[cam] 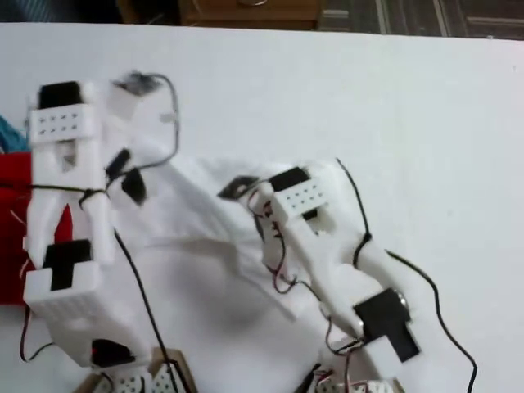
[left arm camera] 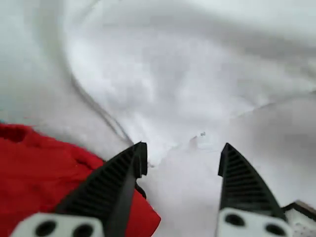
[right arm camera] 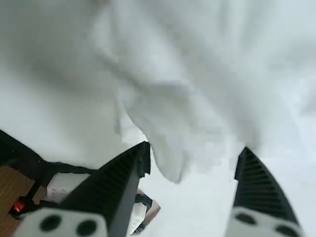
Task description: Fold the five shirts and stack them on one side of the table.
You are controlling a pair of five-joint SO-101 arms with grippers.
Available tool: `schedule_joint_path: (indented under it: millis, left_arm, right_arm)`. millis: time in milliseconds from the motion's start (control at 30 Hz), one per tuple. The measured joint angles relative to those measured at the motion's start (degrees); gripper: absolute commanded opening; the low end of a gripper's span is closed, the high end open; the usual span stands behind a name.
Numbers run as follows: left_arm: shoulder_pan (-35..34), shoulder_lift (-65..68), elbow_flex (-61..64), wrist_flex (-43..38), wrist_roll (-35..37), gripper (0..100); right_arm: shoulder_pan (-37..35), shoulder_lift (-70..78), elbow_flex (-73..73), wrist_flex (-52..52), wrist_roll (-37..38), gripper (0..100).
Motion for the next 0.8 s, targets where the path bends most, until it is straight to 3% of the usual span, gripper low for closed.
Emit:
schedule_joint_path:
  millis: [267,367,567,800]
  left_arm:
    - [-4.2,-0.1,-3.3,-0.3,6.2,25]
    - [-5.3,2.1,-3.9,-3.8,12.0,25]
    - [-6.1,15.2,-4.9,-8.8,27.1,25]
    - [-6.7,27.6,-18.9,-4.2,37.6,25]
  right_arm:
    - [-1.0,-12.9,0.0,6.9,2.7,27.9]
    - [0.0,-14.9,0.0,6.9,4.6,27.9]
    - [11.1,-14.0,0.0,-4.6,5.1,27.9]
    - [21.9,-7.1,-4.0,-16.4,5.0,27.9]
